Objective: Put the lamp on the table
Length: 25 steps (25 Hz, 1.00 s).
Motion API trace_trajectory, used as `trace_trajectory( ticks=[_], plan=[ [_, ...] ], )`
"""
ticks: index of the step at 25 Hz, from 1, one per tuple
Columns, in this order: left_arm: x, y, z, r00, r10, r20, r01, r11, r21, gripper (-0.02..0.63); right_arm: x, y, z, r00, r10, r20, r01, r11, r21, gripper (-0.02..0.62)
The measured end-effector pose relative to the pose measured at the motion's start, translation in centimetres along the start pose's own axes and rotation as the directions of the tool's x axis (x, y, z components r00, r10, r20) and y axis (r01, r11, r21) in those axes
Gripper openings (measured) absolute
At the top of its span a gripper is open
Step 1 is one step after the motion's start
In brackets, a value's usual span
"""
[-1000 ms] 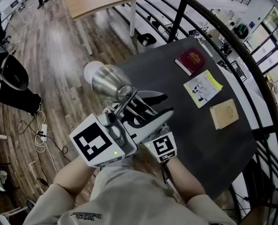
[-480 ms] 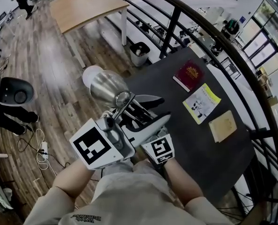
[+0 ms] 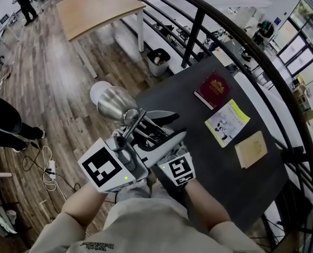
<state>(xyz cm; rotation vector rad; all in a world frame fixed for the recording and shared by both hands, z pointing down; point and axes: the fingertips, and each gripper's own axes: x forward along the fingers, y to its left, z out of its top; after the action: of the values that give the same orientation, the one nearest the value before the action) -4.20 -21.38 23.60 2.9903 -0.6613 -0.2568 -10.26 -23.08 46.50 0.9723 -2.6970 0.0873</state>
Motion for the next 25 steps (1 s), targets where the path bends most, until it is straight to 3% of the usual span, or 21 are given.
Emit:
trace_trajectory(
  ticks=[6, 13, 19, 25],
  plan=[
    [1.2, 2.0, -1.8, 1.0, -0.005, -0.011, 0.005, 1.0, -0.017, 0.101, 0.9, -1.9, -1.7, 0.999, -0.019, -0.026, 0.019, 0.999, 0.026, 0.129],
    [3.8, 5.3, -3.7, 0.999, -0.049, -0.005, 0.049, 0.999, 0.018, 0.11, 3.0, -6.8, -3.0, 0.997, -0.069, -0.018, 0.069, 0.998, 0.005, 0.129],
    [5.7, 9.3, -5.9, 0.999, -0.041, -0.016, 0.041, 0.998, 0.04, 0.114, 5.9, -11.2, -4.5, 0.994, -0.11, -0.018, 0.11, 0.994, -0.011, 0.129],
    [7.2, 13.7, -8.8, 1.0, -0.023, -0.016, 0.024, 0.999, 0.028, 0.112, 9.3, -14.3, -7.0, 0.994, -0.099, -0.04, 0.099, 0.995, -0.009, 0.129]
  ],
)
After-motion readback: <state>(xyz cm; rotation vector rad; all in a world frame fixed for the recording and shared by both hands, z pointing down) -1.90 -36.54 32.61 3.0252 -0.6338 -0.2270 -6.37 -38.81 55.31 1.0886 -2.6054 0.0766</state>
